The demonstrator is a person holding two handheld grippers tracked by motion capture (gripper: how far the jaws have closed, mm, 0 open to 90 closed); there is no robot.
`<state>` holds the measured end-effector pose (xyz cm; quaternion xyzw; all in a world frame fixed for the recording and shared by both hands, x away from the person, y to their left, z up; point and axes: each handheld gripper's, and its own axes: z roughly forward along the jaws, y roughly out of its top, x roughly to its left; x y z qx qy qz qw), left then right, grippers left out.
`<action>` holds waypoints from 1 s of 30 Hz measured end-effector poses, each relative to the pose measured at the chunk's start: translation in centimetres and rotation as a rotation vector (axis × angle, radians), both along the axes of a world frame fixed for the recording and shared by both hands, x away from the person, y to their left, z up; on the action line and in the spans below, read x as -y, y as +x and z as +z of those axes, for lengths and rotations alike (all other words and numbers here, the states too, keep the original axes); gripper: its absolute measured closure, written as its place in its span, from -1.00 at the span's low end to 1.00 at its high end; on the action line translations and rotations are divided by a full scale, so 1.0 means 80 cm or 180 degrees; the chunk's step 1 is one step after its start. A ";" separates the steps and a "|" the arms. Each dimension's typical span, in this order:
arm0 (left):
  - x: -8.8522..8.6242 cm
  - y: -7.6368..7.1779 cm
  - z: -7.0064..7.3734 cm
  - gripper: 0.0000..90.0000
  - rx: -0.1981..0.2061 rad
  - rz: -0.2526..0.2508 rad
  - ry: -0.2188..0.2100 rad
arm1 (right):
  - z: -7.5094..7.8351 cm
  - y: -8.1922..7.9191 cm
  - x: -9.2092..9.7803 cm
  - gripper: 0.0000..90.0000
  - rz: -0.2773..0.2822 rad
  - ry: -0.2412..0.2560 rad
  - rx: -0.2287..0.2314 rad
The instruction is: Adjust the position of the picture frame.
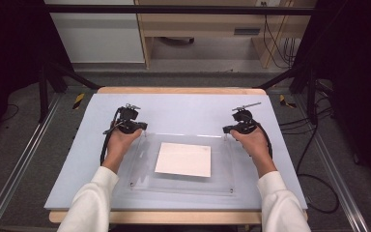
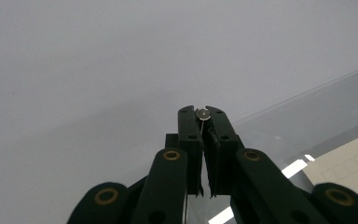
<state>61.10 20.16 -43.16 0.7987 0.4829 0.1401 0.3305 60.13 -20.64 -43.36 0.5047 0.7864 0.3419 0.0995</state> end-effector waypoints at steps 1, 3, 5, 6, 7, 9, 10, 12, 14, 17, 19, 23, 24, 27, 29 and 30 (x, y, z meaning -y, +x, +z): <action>0.000 0.000 0.000 0.90 -0.0008 -0.0007 0.0010 | 0.000 0.000 0.000 0.85 0.0002 0.0000 0.0003; 0.000 0.001 0.001 0.90 -0.0019 0.0004 0.0009 | 0.001 -0.001 -0.001 0.84 0.0001 -0.0014 0.0008; 0.001 0.002 0.001 0.90 -0.0030 0.0004 0.0016 | 0.001 -0.003 -0.003 0.80 0.0002 -0.0070 0.0036; 0.001 0.002 0.001 0.90 -0.0017 0.0001 0.0023 | 0.002 -0.004 -0.003 0.74 -0.0003 -0.0118 0.0070; 0.001 0.002 0.001 0.90 -0.0017 0.0001 0.0023 | 0.003 -0.006 -0.003 0.66 -0.0004 -0.0165 0.0116; 0.001 0.003 0.001 0.90 -0.0023 -0.0012 0.0039 | 0.008 -0.012 0.001 0.56 -0.0022 -0.0151 0.0241; 0.001 0.003 0.002 0.90 -0.0039 -0.0012 0.0046 | 0.012 -0.015 0.003 0.51 -0.0017 -0.0144 0.0310; 0.002 0.003 0.002 0.90 -0.0032 -0.0003 0.0052 | 0.019 -0.026 0.007 0.38 -0.0007 -0.0219 0.0459; 0.001 0.004 0.001 0.90 -0.0036 -0.0009 0.0035 | 0.027 -0.042 0.010 0.26 0.0016 -0.0291 0.0618; 0.002 0.005 0.002 0.90 -0.0054 -0.0008 0.0032 | 0.034 -0.074 0.014 0.12 0.0058 -0.0360 0.0822; 0.002 0.005 0.002 0.90 -0.0067 -0.0010 0.0041 | 0.034 -0.085 0.015 0.09 0.0071 -0.0363 0.0896; 0.001 0.006 0.003 0.89 -0.0083 -0.0023 0.0050 | 0.026 -0.146 0.015 -0.21 0.0236 -0.0480 0.1152; 0.002 0.006 0.003 0.89 -0.0079 -0.0014 0.0042 | 0.026 -0.146 0.015 -0.21 0.0236 -0.0480 0.1152; 0.003 0.009 0.005 0.89 -0.0132 -0.0023 0.0077 | 0.017 -0.199 0.017 -0.49 0.0342 -0.0442 0.1312; 0.003 0.010 0.005 0.89 -0.0140 -0.0026 0.0082 | 0.015 -0.212 0.018 -0.55 0.0338 -0.0404 0.1377; 0.004 0.011 0.006 0.89 -0.0165 -0.0023 0.0101 | 0.008 -0.235 0.016 -0.70 0.0401 -0.0340 0.1406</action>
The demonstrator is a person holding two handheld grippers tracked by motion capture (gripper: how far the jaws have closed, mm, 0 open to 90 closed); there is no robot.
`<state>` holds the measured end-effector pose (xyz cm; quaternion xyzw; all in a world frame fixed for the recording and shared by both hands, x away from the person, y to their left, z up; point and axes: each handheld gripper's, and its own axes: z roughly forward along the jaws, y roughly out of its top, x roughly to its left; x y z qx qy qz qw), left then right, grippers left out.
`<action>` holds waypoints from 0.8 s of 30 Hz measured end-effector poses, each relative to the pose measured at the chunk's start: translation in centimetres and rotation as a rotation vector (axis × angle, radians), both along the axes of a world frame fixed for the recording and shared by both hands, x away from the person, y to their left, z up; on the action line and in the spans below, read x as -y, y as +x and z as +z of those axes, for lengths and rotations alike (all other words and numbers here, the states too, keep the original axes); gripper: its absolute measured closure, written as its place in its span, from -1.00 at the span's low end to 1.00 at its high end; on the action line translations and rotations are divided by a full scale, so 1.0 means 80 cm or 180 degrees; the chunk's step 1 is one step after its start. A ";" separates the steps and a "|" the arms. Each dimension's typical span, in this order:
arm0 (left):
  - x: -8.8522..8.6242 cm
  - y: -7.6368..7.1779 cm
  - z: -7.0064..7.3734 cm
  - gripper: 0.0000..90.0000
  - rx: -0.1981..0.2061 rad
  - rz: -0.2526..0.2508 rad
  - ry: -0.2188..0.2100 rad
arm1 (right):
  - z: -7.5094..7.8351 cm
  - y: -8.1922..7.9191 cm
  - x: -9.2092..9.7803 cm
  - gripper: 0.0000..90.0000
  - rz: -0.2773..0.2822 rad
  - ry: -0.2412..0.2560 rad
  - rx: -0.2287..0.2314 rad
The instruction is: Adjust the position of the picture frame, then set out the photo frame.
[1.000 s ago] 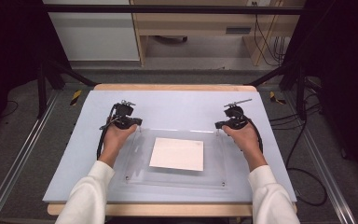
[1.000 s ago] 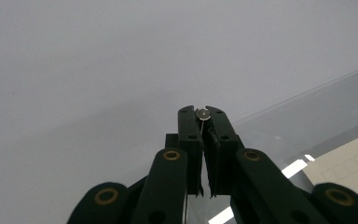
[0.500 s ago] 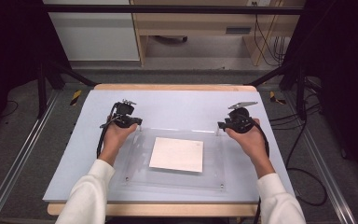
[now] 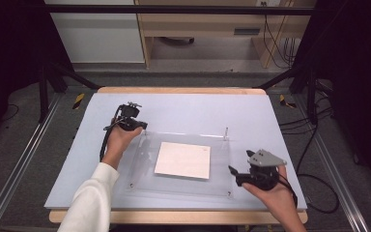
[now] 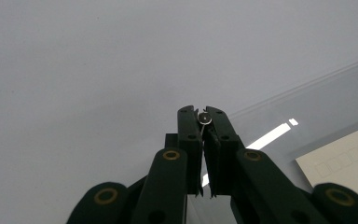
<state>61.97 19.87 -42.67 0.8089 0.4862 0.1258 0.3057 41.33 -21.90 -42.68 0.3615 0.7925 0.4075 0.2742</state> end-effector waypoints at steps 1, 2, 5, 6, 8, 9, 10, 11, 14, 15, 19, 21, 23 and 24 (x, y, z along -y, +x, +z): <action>0.000 0.000 0.000 0.89 0.0000 0.0000 0.0000 | -0.003 -0.006 -0.001 -0.73 0.0015 -0.0011 0.0012; 0.000 0.001 0.000 0.89 -0.0002 0.0004 0.0013 | -0.006 -0.014 -0.004 -0.75 0.0055 -0.0003 0.0015; 0.000 0.002 0.000 0.88 -0.0012 0.0021 -0.0022 | -0.015 -0.031 -0.012 -0.80 0.0169 -0.0059 0.0020; -0.001 0.002 0.000 0.88 -0.0013 0.0019 -0.0025 | -0.015 -0.031 -0.012 -0.80 0.0169 -0.0059 0.0020; -0.001 0.001 0.000 0.88 -0.0016 0.0023 -0.0027 | -0.016 -0.038 -0.015 -0.80 0.0211 -0.0067 0.0037; 0.000 0.001 0.000 0.88 -0.0013 0.0017 -0.0010 | -0.019 -0.045 -0.020 -0.80 0.0290 -0.0128 0.0035; 0.000 0.001 0.000 0.88 -0.0015 0.0013 -0.0004 | -0.020 -0.048 -0.023 -0.79 0.0300 -0.0182 0.0036; -0.001 0.000 0.001 0.88 -0.0026 0.0002 0.0006 | -0.023 -0.050 -0.025 -0.79 0.0312 -0.0244 0.0027; -0.001 0.000 0.001 0.87 -0.0031 0.0004 -0.0004 | -0.031 -0.056 -0.030 -0.78 0.0358 -0.0348 -0.0010; -0.002 0.000 0.000 0.87 -0.0033 0.0015 -0.0024 | -0.032 -0.058 -0.031 -0.77 0.0368 -0.0357 -0.0018; -0.002 0.001 0.001 0.87 -0.0043 0.0011 -0.0019 | -0.035 -0.062 -0.034 -0.72 0.0387 -0.0491 0.0032; -0.002 0.002 0.001 0.87 -0.0052 0.0003 -0.0009 | -0.037 -0.062 -0.035 -0.71 0.0405 -0.0529 0.0036; -0.001 0.002 0.001 0.87 -0.0048 0.0007 -0.0003 | -0.042 -0.061 -0.037 -0.69 0.0440 -0.0621 -0.0027; -0.001 0.002 0.001 0.87 -0.0048 0.0007 -0.0003 | -0.042 -0.061 -0.037 -0.69 0.0440 -0.0621 -0.0027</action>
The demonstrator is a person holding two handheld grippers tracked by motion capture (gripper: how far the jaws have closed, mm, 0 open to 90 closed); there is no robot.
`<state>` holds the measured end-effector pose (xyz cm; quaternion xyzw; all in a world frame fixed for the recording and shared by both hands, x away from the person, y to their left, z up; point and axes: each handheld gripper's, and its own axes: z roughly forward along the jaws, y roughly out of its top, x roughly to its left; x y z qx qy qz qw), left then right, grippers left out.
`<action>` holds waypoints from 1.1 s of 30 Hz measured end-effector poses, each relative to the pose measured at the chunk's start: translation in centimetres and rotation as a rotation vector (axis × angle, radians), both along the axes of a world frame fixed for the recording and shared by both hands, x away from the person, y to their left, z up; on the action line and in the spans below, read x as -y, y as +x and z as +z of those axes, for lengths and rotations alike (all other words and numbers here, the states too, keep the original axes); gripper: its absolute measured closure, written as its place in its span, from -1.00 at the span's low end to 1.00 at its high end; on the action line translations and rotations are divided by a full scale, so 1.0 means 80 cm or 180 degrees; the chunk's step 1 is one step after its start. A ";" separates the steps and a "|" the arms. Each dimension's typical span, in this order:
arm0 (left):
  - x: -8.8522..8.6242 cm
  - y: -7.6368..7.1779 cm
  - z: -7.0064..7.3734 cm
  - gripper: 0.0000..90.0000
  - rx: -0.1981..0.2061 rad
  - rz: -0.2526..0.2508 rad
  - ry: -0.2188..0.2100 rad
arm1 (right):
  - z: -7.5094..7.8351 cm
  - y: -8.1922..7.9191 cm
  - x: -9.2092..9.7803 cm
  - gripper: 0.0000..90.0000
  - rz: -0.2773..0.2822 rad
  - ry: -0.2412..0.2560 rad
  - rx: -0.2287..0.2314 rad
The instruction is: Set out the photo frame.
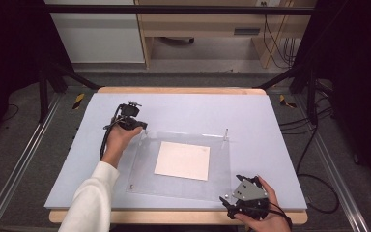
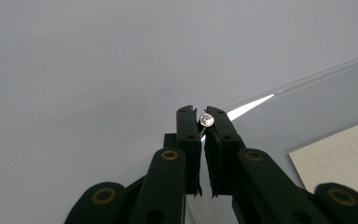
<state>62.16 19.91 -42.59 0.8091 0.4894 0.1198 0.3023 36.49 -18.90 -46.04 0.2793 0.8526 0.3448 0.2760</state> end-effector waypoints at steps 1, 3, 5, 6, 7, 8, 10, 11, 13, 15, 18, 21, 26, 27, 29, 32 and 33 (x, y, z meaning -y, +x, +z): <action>0.000 0.000 0.000 0.87 0.0008 -0.0014 0.0020 | -0.001 0.000 0.000 -0.68 0.0016 -0.0036 -0.0007; 0.000 -0.001 0.000 0.87 0.0014 -0.0018 0.0020 | -0.003 0.000 -0.001 -0.68 0.0017 -0.0057 -0.0018; -0.001 -0.001 -0.001 0.87 0.0016 -0.0015 0.0008 | -0.002 0.000 0.000 -0.68 0.0020 -0.0043 -0.0013; -0.001 -0.001 -0.001 0.87 0.0020 -0.0018 0.0012 | -0.001 0.000 0.000 -0.68 0.0011 -0.0036 -0.0013; 0.000 -0.002 -0.001 0.87 0.0031 -0.0012 0.0002 | -0.001 0.000 0.000 -0.68 0.0008 -0.0039 -0.0010; 0.000 -0.002 -0.001 0.87 0.0031 -0.0012 0.0002 | -0.001 0.000 0.000 -0.68 0.0008 -0.0039 -0.0010; -0.002 -0.002 -0.002 0.87 0.0038 -0.0018 -0.0007 | -0.002 0.001 0.001 -0.68 0.0004 -0.0018 -0.0025; -0.002 -0.002 -0.002 0.87 0.0038 -0.0018 -0.0007 | -0.002 0.001 0.001 -0.68 0.0004 -0.0018 -0.0025; -0.001 -0.002 -0.002 0.87 0.0041 -0.0022 0.0002 | -0.002 0.002 0.001 -0.68 -0.0008 -0.0035 -0.0047; -0.001 -0.002 -0.002 0.87 0.0032 0.0006 -0.0031 | -0.004 0.004 0.001 -0.68 -0.0019 -0.0045 -0.0057; -0.001 -0.001 -0.002 0.87 0.0024 0.0003 -0.0034 | -0.004 0.004 0.001 -0.68 -0.0041 -0.0041 -0.0074; -0.001 -0.002 -0.002 0.87 0.0043 0.0003 -0.0015 | -0.004 0.003 0.001 -0.67 -0.0040 -0.0037 -0.0053; 0.002 -0.005 -0.003 0.87 0.0109 0.0013 0.0017 | -0.004 0.004 0.001 -0.66 -0.0047 -0.0042 -0.0055; 0.001 -0.005 -0.003 0.87 0.0122 0.0010 0.0016 | -0.004 0.004 0.001 -0.66 -0.0048 -0.0045 -0.0065; 0.002 -0.007 -0.004 0.87 0.0152 0.0020 0.0029 | -0.005 0.005 0.001 -0.66 -0.0034 -0.0041 -0.0070; 0.003 -0.009 -0.005 0.87 0.0192 0.0021 0.0035 | -0.005 0.005 0.001 -0.66 -0.0041 -0.0027 -0.0085; 0.002 -0.009 -0.004 0.87 0.0199 0.0025 0.0027 | -0.005 0.005 0.001 -0.66 -0.0044 -0.0033 -0.0082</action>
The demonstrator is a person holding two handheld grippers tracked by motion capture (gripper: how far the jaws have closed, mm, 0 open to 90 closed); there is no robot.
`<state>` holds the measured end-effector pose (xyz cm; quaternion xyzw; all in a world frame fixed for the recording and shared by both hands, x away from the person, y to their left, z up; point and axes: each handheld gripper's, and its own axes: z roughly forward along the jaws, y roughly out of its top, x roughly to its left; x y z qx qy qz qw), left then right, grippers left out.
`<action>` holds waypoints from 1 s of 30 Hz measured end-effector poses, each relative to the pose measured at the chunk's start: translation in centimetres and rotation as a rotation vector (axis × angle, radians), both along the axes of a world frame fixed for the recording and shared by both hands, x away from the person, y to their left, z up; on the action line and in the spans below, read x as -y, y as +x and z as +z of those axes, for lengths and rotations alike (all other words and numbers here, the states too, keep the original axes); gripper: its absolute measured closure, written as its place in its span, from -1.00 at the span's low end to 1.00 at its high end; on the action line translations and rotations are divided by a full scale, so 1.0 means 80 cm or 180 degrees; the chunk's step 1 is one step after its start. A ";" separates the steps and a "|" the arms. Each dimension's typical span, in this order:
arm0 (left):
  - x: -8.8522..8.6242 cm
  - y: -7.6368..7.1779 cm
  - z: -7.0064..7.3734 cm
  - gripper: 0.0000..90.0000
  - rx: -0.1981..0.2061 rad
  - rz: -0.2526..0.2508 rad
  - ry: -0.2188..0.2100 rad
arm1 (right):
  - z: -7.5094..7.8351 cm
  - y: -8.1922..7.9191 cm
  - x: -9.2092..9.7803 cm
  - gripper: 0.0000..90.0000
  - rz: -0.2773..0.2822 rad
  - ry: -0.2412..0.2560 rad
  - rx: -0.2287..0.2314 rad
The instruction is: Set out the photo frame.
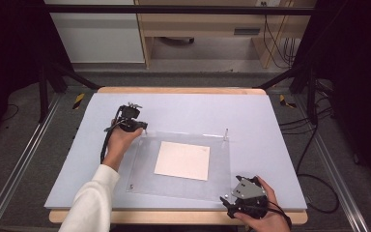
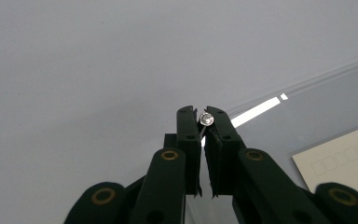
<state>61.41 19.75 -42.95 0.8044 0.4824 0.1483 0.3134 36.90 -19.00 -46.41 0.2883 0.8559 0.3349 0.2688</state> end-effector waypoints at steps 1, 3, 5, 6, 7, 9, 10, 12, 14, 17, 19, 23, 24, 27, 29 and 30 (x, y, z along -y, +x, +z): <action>0.000 -0.001 0.000 0.86 0.0009 0.0004 -0.0007 | 0.000 0.000 0.000 -0.66 -0.0002 0.0008 -0.0005; 0.000 -0.003 -0.001 0.86 0.0034 0.0007 -0.0010 | 0.000 0.000 0.000 -0.66 -0.0001 0.0009 -0.0003; 0.000 -0.005 -0.001 0.86 0.0081 0.0013 0.0004 | 0.000 0.000 0.000 -0.66 -0.0002 0.0009 -0.0007; 0.000 -0.006 -0.001 0.86 0.0102 0.0016 0.0002 | 0.000 0.001 0.000 -0.66 0.0003 0.0007 -0.0010; 0.000 -0.006 -0.001 0.86 0.0102 0.0016 0.0002 | 0.000 0.001 0.000 -0.66 0.0003 0.0007 -0.0010; -0.002 -0.007 0.000 0.83 0.0144 0.0035 -0.0079 | -0.001 0.001 0.001 -0.66 0.0004 0.0008 -0.0024; -0.002 -0.008 0.001 0.84 0.0163 0.0036 -0.0082 | -0.001 0.001 0.001 -0.66 0.0006 0.0003 -0.0026; -0.003 -0.008 0.002 0.84 0.0171 0.0021 -0.0080 | -0.001 0.001 0.001 -0.66 0.0010 0.0007 -0.0026; -0.003 -0.007 0.003 0.86 0.0172 0.0024 -0.0069 | -0.001 0.002 0.001 -0.65 0.0014 0.0001 -0.0022; 0.003 -0.007 0.004 0.89 0.0201 0.0031 0.0045 | -0.001 0.001 0.000 -0.65 0.0005 0.0002 -0.0029; 0.004 -0.002 0.007 0.90 0.0112 0.0028 0.0074 | -0.001 0.001 0.000 -0.65 0.0004 0.0004 -0.0028; 0.005 0.005 0.010 0.90 0.0020 0.0007 0.0094 | 0.000 0.000 0.000 -0.66 0.0006 0.0023 -0.0017; 0.006 0.006 0.010 0.90 0.0009 0.0018 0.0092 | 0.000 0.000 0.000 -0.66 0.0018 0.0035 -0.0010; 0.005 0.011 0.012 0.90 -0.0059 0.0002 0.0113 | 0.001 -0.002 -0.001 -0.66 0.0045 0.0041 0.0003; 0.006 0.012 0.012 0.90 -0.0069 0.0003 0.0114 | 0.001 -0.002 -0.001 -0.66 0.0057 0.0027 0.0012; 0.006 0.015 0.013 0.90 -0.0094 0.0003 0.0116 | 0.001 -0.002 -0.001 -0.66 0.0047 0.0020 -0.0001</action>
